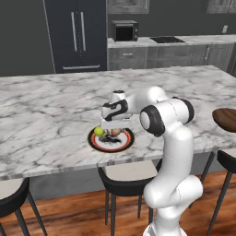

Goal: Take the fruits from the plate on the dining counter and place two fruits in each bowl.

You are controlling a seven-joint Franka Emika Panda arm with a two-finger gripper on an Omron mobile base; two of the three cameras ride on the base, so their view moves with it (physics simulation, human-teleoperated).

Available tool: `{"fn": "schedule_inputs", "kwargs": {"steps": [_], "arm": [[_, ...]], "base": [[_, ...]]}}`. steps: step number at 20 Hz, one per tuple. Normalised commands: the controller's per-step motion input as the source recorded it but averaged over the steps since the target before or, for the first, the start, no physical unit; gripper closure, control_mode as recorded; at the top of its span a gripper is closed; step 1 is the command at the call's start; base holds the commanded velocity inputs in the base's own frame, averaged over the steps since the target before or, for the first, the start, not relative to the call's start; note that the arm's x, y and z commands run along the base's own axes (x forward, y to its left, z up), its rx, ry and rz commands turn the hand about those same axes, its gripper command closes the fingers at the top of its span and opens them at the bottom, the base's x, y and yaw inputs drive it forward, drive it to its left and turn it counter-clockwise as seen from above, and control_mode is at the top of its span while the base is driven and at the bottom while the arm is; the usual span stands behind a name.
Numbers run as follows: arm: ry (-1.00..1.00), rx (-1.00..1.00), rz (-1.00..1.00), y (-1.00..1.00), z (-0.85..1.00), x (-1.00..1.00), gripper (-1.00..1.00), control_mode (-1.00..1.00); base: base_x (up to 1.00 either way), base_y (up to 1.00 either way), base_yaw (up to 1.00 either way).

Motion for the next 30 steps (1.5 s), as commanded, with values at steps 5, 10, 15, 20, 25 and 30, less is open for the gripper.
{"fn": "schedule_inputs", "kwargs": {"steps": [5, 10, 15, 20, 25, 30], "arm": [[0.00, 0.00, 0.00, 0.00, 0.00, 0.00, 1.00, -1.00], [0.00, 0.00, 0.00, 0.00, 0.01, 0.00, 1.00, -1.00], [-0.07, 0.03, 0.00, -0.04, 0.84, -0.71, 1.00, -1.00], [-0.11, 0.00, 0.00, 0.00, 1.00, -0.90, 1.00, -1.00], [-0.13, 0.00, 0.00, -0.09, 0.76, -0.92, 1.00, -1.00], [-0.09, 0.00, -0.01, -0.30, 0.45, -0.96, 1.00, -1.00]], "base": [[0.00, 0.00, 0.00], [0.00, 0.00, 0.00], [0.00, 0.00, 0.00], [0.00, 0.00, 0.00], [0.00, 0.00, 0.00], [0.00, 0.00, 0.00]]}}
